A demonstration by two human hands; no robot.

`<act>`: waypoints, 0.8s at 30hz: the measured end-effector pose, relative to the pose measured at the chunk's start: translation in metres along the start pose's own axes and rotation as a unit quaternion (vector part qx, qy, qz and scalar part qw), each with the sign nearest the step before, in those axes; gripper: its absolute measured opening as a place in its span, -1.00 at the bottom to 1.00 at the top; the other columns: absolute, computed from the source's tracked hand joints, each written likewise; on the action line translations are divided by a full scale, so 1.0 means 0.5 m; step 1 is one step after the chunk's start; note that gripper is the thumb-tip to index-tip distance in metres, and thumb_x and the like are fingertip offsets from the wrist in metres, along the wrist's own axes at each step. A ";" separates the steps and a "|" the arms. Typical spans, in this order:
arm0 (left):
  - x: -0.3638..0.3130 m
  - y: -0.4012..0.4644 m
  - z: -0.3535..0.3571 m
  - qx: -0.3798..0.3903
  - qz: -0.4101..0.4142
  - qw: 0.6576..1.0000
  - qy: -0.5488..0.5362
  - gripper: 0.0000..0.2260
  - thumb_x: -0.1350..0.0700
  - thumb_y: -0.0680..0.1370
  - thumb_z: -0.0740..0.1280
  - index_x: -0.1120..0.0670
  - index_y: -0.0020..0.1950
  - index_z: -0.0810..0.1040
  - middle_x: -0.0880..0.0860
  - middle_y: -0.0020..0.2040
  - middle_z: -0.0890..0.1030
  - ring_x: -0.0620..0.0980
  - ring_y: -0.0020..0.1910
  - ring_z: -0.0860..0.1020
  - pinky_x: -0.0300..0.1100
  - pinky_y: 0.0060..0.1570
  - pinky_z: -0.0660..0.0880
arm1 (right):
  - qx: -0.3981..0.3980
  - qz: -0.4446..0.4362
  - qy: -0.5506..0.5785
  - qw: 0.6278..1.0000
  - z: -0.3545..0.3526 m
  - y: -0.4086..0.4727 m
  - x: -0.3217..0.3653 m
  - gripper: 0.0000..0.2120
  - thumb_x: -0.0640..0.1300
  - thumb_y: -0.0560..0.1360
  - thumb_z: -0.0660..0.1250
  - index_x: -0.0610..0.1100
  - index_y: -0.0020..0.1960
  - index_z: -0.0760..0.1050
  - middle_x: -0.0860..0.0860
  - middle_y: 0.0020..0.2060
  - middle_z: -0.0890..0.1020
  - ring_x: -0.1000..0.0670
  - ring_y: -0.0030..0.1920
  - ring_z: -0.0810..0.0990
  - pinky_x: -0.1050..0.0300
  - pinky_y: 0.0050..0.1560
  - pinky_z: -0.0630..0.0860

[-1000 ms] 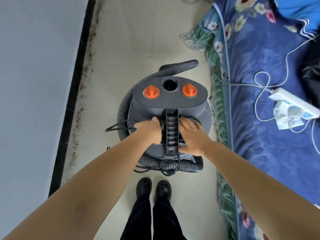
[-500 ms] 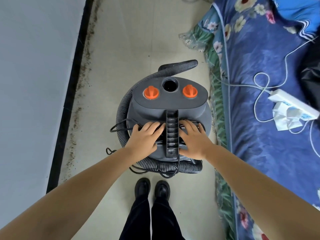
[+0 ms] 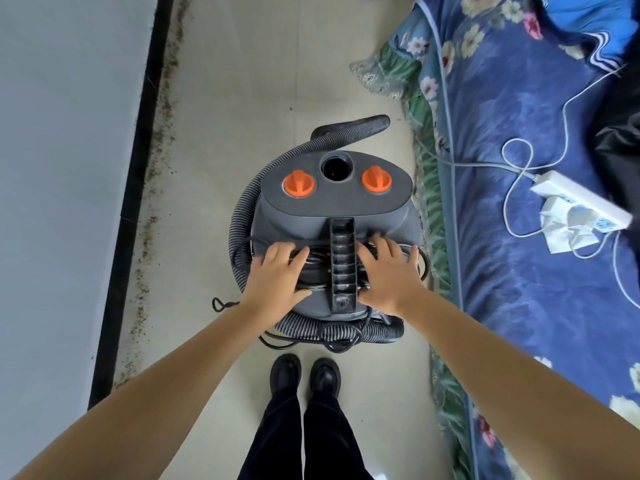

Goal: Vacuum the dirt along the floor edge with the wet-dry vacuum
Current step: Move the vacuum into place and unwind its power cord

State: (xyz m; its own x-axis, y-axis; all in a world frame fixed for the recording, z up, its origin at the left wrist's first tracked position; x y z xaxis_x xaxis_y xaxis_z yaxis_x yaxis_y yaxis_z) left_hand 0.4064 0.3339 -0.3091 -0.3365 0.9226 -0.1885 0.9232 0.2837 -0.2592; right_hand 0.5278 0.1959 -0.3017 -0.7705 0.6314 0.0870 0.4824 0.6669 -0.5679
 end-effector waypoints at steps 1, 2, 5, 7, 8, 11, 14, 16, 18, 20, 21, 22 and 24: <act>-0.006 0.006 0.000 0.006 0.002 1.000 -0.020 -0.32 -0.05 0.35 0.53 0.17 0.39 0.44 0.22 0.23 0.49 0.22 0.21 0.47 0.10 0.05 0.49 | -0.009 0.003 -0.007 1.000 0.000 0.000 0.001 -0.15 0.14 0.43 0.35 -0.01 0.54 -0.03 -0.13 0.51 0.08 -0.16 0.52 0.02 -0.41 0.42 -0.10; -0.017 0.014 -0.002 0.010 0.008 0.999 -0.041 -0.35 -0.01 0.38 0.52 0.19 0.40 0.43 0.22 0.22 0.48 0.23 0.20 0.46 0.09 0.09 0.50 | -0.021 0.000 -0.011 1.000 -0.002 0.000 0.001 -0.15 0.15 0.42 0.36 -0.05 0.54 -0.02 -0.12 0.50 0.10 -0.14 0.51 0.04 -0.37 0.43 -0.11; -0.048 0.046 -0.012 0.010 0.029 0.995 -0.091 -0.35 0.11 0.41 0.50 0.21 0.44 0.35 0.20 0.24 0.43 0.19 0.22 0.41 0.05 0.19 0.44 | -0.070 -0.048 0.001 0.996 -0.014 0.005 0.001 -0.14 0.17 0.41 0.37 -0.11 0.53 0.05 -0.09 0.44 0.21 -0.12 0.46 0.17 -0.18 0.45 0.04; -0.062 0.057 -0.018 0.001 0.044 0.992 -0.119 -0.32 0.16 0.42 0.48 0.19 0.47 0.27 0.16 0.24 0.41 0.14 0.23 0.39 -0.03 0.24 0.40 | -0.076 -0.065 0.008 0.995 -0.024 0.012 0.000 -0.17 0.17 0.40 0.39 -0.12 0.51 0.12 -0.10 0.36 0.30 -0.16 0.37 0.28 -0.09 0.36 0.24; -0.064 0.058 -0.022 -0.005 0.051 0.990 -0.128 -0.31 0.17 0.43 0.47 0.19 0.48 0.23 0.15 0.25 0.41 0.13 0.25 0.38 -0.05 0.25 0.38 | -0.063 -0.057 0.013 0.996 -0.025 0.017 -0.001 -0.20 0.16 0.40 0.41 -0.13 0.48 0.17 -0.11 0.32 0.32 -0.18 0.33 0.32 -0.10 0.31 0.32; -0.057 0.037 -0.036 -0.024 0.068 0.990 -0.118 -0.35 0.16 0.44 0.45 0.18 0.48 0.26 0.16 0.33 0.40 0.14 0.33 0.36 0.01 0.29 0.39 | -0.015 -0.003 0.080 0.997 -0.015 0.016 -0.007 -0.35 0.07 0.41 0.44 -0.18 0.36 0.28 -0.16 0.24 0.40 -0.22 0.24 0.43 -0.09 0.20 0.44; -0.019 -0.009 -0.048 -0.095 0.040 0.987 -0.124 -0.45 0.21 0.40 0.46 0.18 0.38 0.41 0.19 0.31 0.46 0.20 0.30 0.44 0.10 0.22 0.43 | -0.017 0.066 0.134 0.989 0.005 -0.018 -0.025 -0.56 -0.02 0.47 0.40 -0.19 0.21 0.31 -0.16 0.12 0.50 -0.20 0.10 0.53 -0.04 0.03 0.50; 0.010 -0.039 -0.047 -0.118 -0.021 0.980 -0.161 -0.49 0.24 0.42 0.43 0.20 0.36 0.43 0.20 0.30 0.47 0.23 0.28 0.45 0.13 0.24 0.43 | -0.032 0.137 0.154 0.978 0.023 -0.054 -0.056 -0.63 -0.04 0.49 0.36 -0.19 0.16 0.31 -0.15 0.02 0.56 -0.20 0.00 0.57 -0.01 -0.11 0.50; 0.016 -0.060 -0.043 -0.110 -0.065 0.972 -0.195 -0.54 0.25 0.47 0.38 0.22 0.36 0.42 0.20 0.29 0.46 0.24 0.27 0.43 0.12 0.25 0.43 | -0.043 0.200 0.202 0.958 0.038 -0.090 -0.087 -0.64 -0.04 0.48 0.37 -0.19 0.15 0.34 -0.12 -0.09 0.57 -0.16 -0.12 0.57 0.08 -0.22 0.45; -0.006 -0.076 -0.040 -0.095 -0.074 0.968 -0.220 -0.60 0.26 0.51 0.34 0.23 0.34 0.43 0.19 0.27 0.47 0.21 0.28 0.42 0.03 0.27 0.39 | -0.037 0.229 0.258 0.938 0.049 -0.116 -0.099 -0.65 -0.04 0.45 0.41 -0.18 0.11 0.40 -0.06 -0.18 0.55 -0.07 -0.22 0.51 0.18 -0.34 0.39; -0.022 -0.084 -0.042 -0.092 -0.075 0.965 -0.235 -0.64 0.27 0.52 0.32 0.22 0.32 0.45 0.18 0.26 0.48 0.18 0.28 0.42 -0.02 0.27 0.37 | -0.029 0.240 0.282 0.928 0.056 -0.125 -0.100 -0.69 -0.04 0.44 0.42 -0.16 0.07 0.42 -0.03 -0.21 0.55 -0.04 -0.25 0.49 0.21 -0.40 0.35; -0.041 -0.094 -0.048 -0.090 -0.079 0.958 -0.260 -0.67 0.27 0.53 0.29 0.22 0.31 0.46 0.16 0.24 0.49 0.15 0.27 0.43 -0.08 0.25 0.36 | -0.023 0.252 0.307 0.917 0.060 -0.134 -0.099 -0.73 -0.04 0.43 0.42 -0.15 0.01 0.43 -0.03 -0.24 0.55 -0.03 -0.28 0.49 0.23 -0.42 0.35; -0.088 -0.115 -0.057 -0.045 -0.086 0.941 -0.323 -0.69 0.25 0.56 0.25 0.19 0.31 0.46 0.11 0.21 0.53 0.07 0.22 0.49 -0.18 0.18 0.38 | -0.022 0.287 0.395 0.873 0.068 -0.159 -0.093 -0.78 -0.06 0.41 0.44 -0.16 -0.11 0.45 -0.05 -0.32 0.56 -0.06 -0.34 0.51 0.17 -0.38 0.46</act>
State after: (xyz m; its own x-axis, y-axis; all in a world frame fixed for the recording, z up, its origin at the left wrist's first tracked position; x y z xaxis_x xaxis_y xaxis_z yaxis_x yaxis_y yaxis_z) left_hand 0.3733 0.2846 -0.2590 -0.4989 0.5173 -0.6954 0.8465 0.4631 -0.2628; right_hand 0.5109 0.1001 -0.2882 0.1219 0.9303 0.3461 0.7234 0.1555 -0.6727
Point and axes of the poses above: each hand's wrist, its own y-axis towards the middle knuckle, its own z-axis out of the palm, x = y × z, the point moved 6 cm from there along y, towards the middle knuckle
